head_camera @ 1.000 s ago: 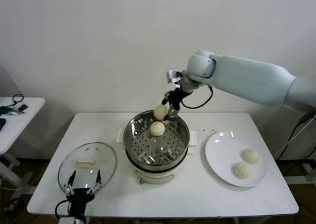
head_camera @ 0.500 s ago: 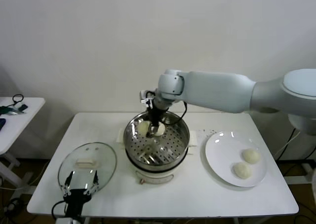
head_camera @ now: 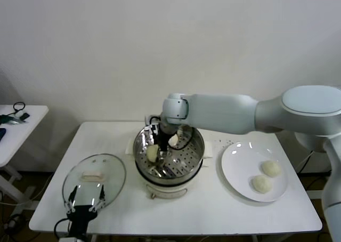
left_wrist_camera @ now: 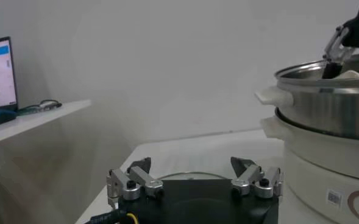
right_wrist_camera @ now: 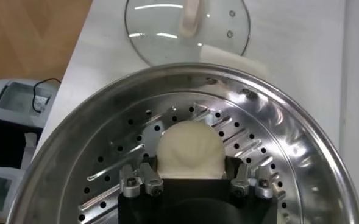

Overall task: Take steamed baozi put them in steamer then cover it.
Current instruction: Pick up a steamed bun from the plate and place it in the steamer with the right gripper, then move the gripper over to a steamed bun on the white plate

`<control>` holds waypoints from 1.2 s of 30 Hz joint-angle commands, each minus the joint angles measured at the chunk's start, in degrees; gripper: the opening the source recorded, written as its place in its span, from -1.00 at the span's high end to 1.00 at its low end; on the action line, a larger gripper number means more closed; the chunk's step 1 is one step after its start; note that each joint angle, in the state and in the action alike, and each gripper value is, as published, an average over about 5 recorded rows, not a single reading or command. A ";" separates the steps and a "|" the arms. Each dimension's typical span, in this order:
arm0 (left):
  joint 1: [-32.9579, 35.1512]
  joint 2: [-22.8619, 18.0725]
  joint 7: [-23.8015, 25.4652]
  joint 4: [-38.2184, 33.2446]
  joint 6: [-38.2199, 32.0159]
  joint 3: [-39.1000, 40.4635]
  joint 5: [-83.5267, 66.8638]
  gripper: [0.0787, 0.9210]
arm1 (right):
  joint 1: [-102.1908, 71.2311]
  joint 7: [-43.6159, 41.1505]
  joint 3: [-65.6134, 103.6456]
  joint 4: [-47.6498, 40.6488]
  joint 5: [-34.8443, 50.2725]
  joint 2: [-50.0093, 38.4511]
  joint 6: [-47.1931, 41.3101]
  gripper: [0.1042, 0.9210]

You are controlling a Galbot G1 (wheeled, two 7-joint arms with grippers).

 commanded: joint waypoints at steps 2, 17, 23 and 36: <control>0.38 0.34 -0.05 -0.28 -0.20 -0.23 0.05 -0.77 | -1.14 0.03 0.73 -0.27 -0.89 0.54 -0.43 -0.68; 0.37 0.26 -0.18 -0.56 0.19 0.49 1.04 -0.77 | 10.70 -8.81 -0.77 6.81 -0.47 -13.95 6.55 -0.76; 0.12 0.24 -0.24 -0.71 0.41 0.44 1.26 -0.77 | 15.34 -13.67 -1.40 8.98 -0.77 -21.83 11.39 -0.76; 0.38 -0.41 -0.41 -1.38 0.54 0.54 2.05 -0.77 | 9.42 -20.59 -1.59 13.27 -20.29 -39.27 15.49 -0.76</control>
